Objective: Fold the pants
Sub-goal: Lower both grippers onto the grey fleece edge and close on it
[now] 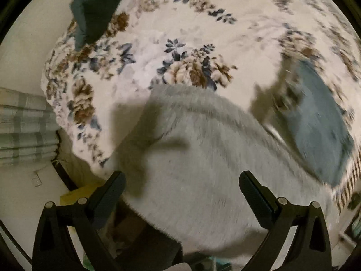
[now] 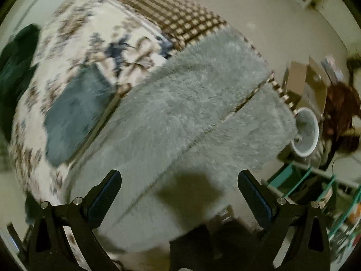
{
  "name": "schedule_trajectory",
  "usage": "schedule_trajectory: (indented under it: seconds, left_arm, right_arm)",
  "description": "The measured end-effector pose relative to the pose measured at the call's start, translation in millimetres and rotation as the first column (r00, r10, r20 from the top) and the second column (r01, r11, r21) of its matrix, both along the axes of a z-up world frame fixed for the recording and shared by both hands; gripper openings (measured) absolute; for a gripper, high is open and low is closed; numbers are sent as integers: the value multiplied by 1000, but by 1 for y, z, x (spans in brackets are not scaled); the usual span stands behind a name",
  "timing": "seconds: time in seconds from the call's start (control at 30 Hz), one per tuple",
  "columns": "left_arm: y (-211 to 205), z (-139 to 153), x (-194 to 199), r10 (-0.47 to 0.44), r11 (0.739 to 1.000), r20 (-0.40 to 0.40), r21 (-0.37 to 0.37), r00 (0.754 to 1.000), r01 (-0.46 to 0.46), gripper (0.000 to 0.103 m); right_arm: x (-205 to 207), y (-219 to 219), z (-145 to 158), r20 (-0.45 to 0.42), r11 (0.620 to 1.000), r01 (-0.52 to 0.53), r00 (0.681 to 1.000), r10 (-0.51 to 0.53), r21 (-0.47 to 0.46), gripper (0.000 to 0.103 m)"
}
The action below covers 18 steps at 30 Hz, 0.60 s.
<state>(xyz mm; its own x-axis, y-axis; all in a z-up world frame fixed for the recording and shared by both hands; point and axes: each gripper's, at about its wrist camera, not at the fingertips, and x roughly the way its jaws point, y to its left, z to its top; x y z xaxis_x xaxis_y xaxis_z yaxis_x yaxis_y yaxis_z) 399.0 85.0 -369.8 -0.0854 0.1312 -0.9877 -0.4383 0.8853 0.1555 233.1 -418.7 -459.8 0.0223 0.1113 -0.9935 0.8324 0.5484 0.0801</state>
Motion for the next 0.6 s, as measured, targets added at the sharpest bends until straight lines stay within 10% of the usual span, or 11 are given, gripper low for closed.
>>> schedule_trajectory:
  seconds: [0.47,0.6]
  left_arm:
    - [31,-141,117,298,935,-155,-150,942,-321,100]
    - [34,-156,114,273,946,-176,-131,946,-298,48]
  right_arm:
    - [135,-84,-196,-84,967,253,964,-253,-13,103]
    - [157,-92,-231,-107,966,260,960,-258,4,97]
